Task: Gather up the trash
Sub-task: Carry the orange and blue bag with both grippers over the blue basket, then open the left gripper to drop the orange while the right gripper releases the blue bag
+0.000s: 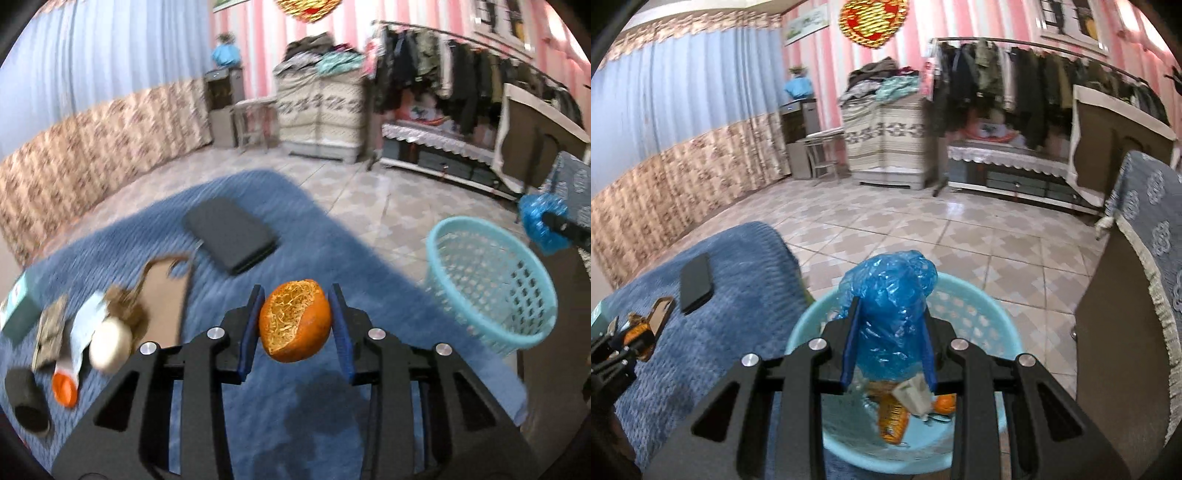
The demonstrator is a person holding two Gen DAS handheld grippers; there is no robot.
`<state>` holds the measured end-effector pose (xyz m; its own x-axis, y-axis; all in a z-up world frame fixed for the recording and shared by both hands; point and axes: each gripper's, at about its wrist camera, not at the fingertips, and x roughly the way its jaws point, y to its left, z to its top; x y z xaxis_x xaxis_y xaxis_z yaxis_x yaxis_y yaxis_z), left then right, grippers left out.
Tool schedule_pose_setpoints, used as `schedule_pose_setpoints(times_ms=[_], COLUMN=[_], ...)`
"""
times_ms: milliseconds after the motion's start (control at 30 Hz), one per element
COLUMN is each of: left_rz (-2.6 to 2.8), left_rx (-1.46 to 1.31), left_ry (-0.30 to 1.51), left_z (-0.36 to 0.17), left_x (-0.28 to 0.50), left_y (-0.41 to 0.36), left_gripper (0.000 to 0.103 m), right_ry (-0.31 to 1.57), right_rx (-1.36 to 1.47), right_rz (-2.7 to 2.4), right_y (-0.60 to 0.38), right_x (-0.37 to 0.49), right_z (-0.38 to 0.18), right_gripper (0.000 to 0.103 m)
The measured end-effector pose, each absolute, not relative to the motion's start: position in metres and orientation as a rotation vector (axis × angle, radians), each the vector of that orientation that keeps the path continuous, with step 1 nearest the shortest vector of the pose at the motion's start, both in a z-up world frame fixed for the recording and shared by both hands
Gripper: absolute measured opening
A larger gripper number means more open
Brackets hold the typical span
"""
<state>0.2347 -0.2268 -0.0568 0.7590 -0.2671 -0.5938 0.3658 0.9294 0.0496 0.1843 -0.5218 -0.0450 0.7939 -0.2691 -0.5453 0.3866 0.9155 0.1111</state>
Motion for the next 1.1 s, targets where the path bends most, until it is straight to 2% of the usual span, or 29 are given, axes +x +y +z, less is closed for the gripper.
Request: schedule_pose_setpoints(times_ms=[400, 967, 1033, 1067, 1100], left_rz=[-0.526, -0.694, -0.692, -0.682, -0.672], left_rx=[0.22, 0.297, 0.29, 0.289, 0.287], left_ry=[0.541, 0.545, 0.544, 0.538, 0.527], left_z=[-0.042, -0.069, -0.069, -0.069, -0.068], left_x=[0.236, 0.246, 0.247, 0.247, 0.246], left_y=[-0.315, -0.411, -0.414, -0.413, -0.413], left_gripper=[0.035, 0.037, 0.051, 0.062, 0.068], right_ry=[0.604, 0.639, 0.639, 0.639, 0.639], right_rx=[0.242, 0.323, 0.326, 0.326, 0.325], right_rz=[-0.388, -0.448, -0.447, -0.446, -0.445], right_y=[-0.543, -0.57, -0.57, -0.57, -0.57], right_x=[0.185, 0.178, 0.178, 0.178, 0.178], right_z=[-0.066, -0.083, -0.083, -0.084, -0.084], right_gripper=[0.029, 0.029, 0.029, 0.029, 0.029])
